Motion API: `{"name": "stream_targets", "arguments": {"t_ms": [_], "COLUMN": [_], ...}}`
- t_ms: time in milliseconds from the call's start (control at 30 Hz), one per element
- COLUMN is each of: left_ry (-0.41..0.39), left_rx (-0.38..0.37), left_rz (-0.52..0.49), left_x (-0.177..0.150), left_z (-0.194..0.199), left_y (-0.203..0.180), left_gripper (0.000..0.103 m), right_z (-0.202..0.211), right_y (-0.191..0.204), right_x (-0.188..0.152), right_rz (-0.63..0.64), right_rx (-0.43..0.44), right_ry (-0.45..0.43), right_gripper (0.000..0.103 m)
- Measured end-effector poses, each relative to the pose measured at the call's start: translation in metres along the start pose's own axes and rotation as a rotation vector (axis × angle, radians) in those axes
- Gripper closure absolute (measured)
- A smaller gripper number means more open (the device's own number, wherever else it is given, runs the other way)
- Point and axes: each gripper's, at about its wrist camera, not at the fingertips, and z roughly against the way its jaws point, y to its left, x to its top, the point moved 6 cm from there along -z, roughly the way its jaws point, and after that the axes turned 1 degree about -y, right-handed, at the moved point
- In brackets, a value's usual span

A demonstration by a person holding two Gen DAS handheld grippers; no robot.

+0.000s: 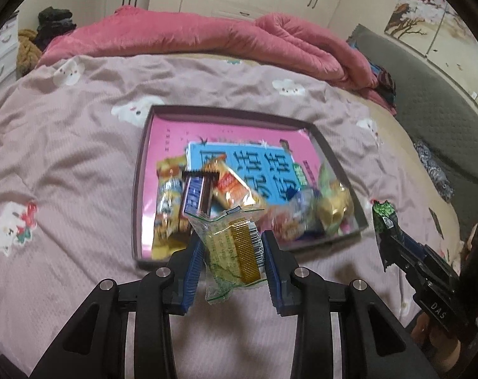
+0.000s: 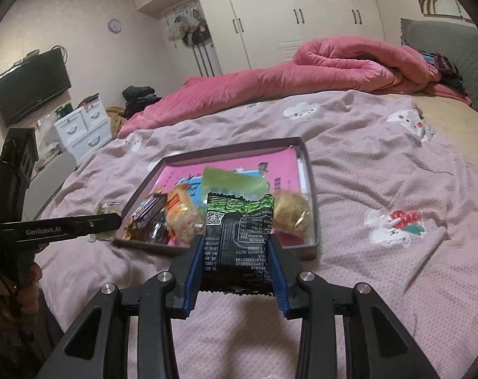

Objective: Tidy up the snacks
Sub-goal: 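Carry the biscuit packet and black-green packet over the tray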

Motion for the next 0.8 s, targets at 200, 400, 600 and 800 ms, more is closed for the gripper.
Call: {"name": "stream_targets", "arguments": {"t_ms": [200,400,600,800], "left_ry": [-0.013,-0.016,-0.006,0.005], "left_rx": [-0.01,-0.017,-0.014,-0.011], "left_rz": [0.0,0.001,0.002,-0.004], "left_x": [0.011,0.019,0.021,0.021], "left_z": [-0.008,-0.016,-0.028,-0.038], "left_y": [-0.005,-0.01,-0.009,-0.008], "left_gripper": [0.065,0.065,0.065,0.065], "right_z": [-0.007,-0.021,-0.033,-0.048], "right_y": [-0.009,-0.013,-0.014,-0.017], "right_x": [0.012,0.018,0.021,0.024], "right_rz": [-0.013,-0.011,-0.011,-0.009], "right_rx": [-0.033,-0.061,-0.079,-0.112], "right_ry": [-0.017,-0.007,0.007,0.023], "right_gripper": [0.064,0.064,0.064,0.064]}}
